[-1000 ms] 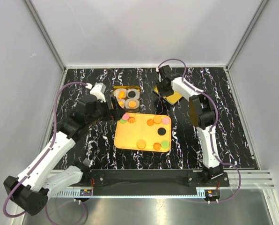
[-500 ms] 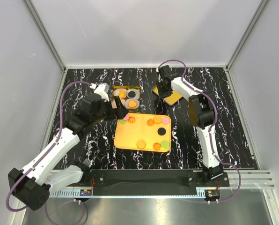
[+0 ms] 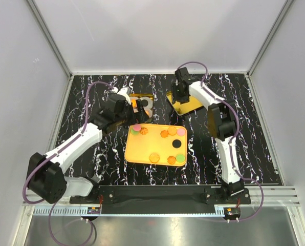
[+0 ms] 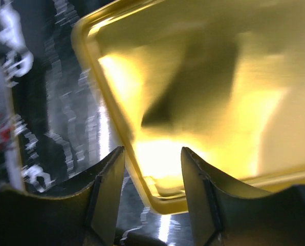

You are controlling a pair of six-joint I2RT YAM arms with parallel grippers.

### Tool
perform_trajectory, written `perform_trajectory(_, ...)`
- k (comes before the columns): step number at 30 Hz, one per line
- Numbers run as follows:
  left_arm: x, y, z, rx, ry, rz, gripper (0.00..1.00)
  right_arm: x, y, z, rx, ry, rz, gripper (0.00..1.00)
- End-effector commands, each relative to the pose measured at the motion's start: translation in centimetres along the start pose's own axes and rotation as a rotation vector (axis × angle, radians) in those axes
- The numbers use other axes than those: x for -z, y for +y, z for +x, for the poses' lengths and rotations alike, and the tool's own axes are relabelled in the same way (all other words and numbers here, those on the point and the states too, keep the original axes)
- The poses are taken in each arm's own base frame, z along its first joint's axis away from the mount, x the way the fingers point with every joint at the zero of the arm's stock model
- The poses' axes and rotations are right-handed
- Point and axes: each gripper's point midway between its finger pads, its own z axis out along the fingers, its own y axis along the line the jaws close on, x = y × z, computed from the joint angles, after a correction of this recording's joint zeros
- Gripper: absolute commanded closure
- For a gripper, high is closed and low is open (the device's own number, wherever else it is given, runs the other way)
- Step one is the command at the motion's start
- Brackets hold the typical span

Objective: Pack the cookies

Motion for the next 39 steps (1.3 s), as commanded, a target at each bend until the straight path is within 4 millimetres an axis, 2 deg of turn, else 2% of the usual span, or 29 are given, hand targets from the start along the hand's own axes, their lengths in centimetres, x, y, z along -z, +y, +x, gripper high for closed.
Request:
perform_trajectory(1, 0.9, -4.6, -3.3, -0.002, -0.091, 0.135, 0.05, 4.7, -6.9, -5.6, -0.078, -0.146, 0.191, 0.45)
perform_trajectory(4, 1.4, -5.4, -2.7, -0.029, -0.08, 0.136, 0.05, 4.1, -10.7, -5.5, -0.139, -0.133, 0.232, 0.47)
perform_trajectory(7, 1.6, -5.5, -2.2, -0.041, -0.068, 0.141, 0.05, 3.2, -12.9, -5.2, -0.165, -0.124, 0.26, 0.48)
perform_trajectory(9, 1.8, -5.4, -1.7, -0.048, -0.06, 0.145, 0.05, 2.7, -13.6, -5.2, -0.168, -0.125, 0.27, 0.49)
perform_trajectory(14, 2.2, -5.7, -0.9, -0.067, -0.042, 0.157, 0.05, 2.4, -16.4, -6.1, -0.194, -0.151, 0.309, 0.49)
perform_trajectory(16, 2.4, -5.8, -0.8, -0.076, -0.041, 0.16, 0.05, 1.9, -16.6, -6.4, -0.184, -0.155, 0.297, 0.49)
perform_trajectory(23, 2.3, -6.0, -0.7, -0.078, -0.039, 0.174, 0.05, 0.5, -15.2, -7.0, -0.148, -0.134, 0.179, 0.48)
perform_trajectory(26, 2.3, -6.1, -0.6, -0.079, -0.039, 0.175, 0.05, -0.4, -14.6, -6.2, -0.148, -0.097, 0.147, 0.48)
perform_trajectory(33, 2.2, -6.0, -0.7, -0.083, -0.04, 0.174, 0.05, -1.6, -14.6, -4.5, -0.154, -0.038, 0.144, 0.5)
perform_trajectory(34, 2.1, -6.0, -0.7, -0.083, -0.039, 0.169, 0.05, -1.6, -14.7, -4.4, -0.154, -0.034, 0.144, 0.51)
perform_trajectory(38, 1.6, -5.9, -0.6, -0.076, -0.036, 0.168, 0.05, -1.8, -14.4, -2.9, -0.164, 0.004, 0.125, 0.74)
perform_trajectory(39, 1.5, -5.8, -0.6, -0.074, -0.035, 0.166, 0.05, -1.7, -14.4, -2.9, -0.169, 0.002, 0.126, 0.76)
